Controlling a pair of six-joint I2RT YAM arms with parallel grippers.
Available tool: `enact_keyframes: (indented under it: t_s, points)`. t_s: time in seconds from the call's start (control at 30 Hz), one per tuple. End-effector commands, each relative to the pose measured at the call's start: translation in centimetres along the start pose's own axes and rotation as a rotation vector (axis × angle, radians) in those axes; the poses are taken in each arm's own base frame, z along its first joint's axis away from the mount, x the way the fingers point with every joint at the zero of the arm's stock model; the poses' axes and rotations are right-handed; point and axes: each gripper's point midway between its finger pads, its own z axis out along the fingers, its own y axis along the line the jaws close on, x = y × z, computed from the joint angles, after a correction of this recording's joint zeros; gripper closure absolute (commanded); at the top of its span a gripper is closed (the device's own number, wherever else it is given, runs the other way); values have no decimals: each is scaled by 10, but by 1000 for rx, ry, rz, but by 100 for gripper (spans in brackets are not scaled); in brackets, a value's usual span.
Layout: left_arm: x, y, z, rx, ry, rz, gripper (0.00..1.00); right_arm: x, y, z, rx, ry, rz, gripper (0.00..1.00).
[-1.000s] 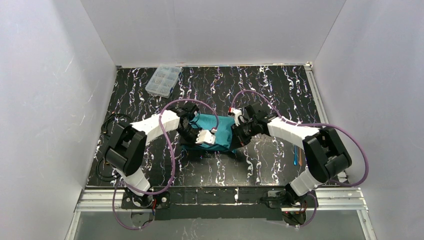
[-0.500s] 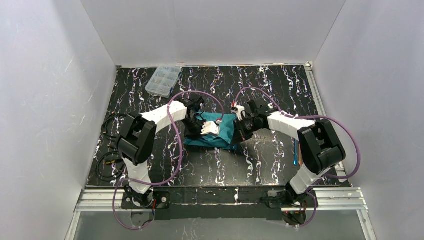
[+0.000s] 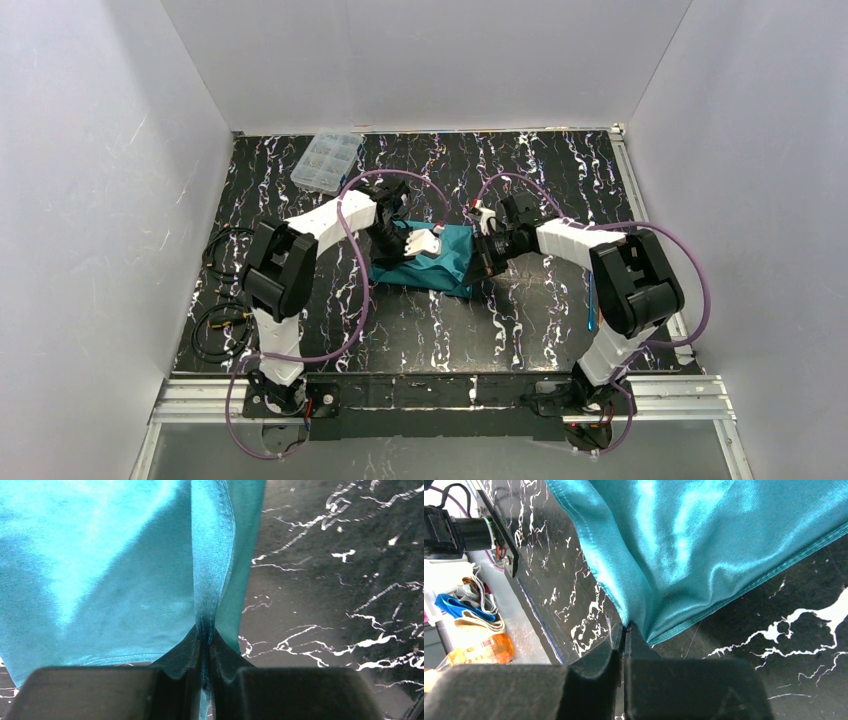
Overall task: Fold the napkin into a case and place the utensils inside
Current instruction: Fold the lower triangle-folded napkin at the center of the board.
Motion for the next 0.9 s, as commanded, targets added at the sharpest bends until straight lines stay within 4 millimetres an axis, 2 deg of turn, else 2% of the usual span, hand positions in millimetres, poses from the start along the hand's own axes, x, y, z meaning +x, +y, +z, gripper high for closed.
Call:
enact_keyframes:
  t_s: [0.0,0.2,0.4,0.53,0.57,0.73,0.77,0.83,0.87]
  points:
    - [-4,12,-3,-20,2,-58,90,-23,-1,2,-12,-43,2,99]
    - [0,25,2,-76,23,-72,84,-33,-12,6,6,-56,37,98]
    - [9,32,8,-107,60,-86,85,-43,-23,4,50,-81,53,79]
    - [9,34,10,-106,64,-95,85,-49,-23,-1,70,-103,40,53]
    - [10,34,11,-105,65,-96,86,-51,-21,-3,70,-110,30,49]
    - [10,34,16,-87,68,-99,88,-61,-6,-18,66,-182,-43,44]
    - [11,34,16,-84,71,-100,88,-62,-4,-22,73,-198,-52,37]
    - [12,33,18,-76,75,-102,89,-64,-3,-32,95,-232,-71,4]
    - [12,33,19,-71,76,-106,89,-64,-2,-35,106,-246,-83,2]
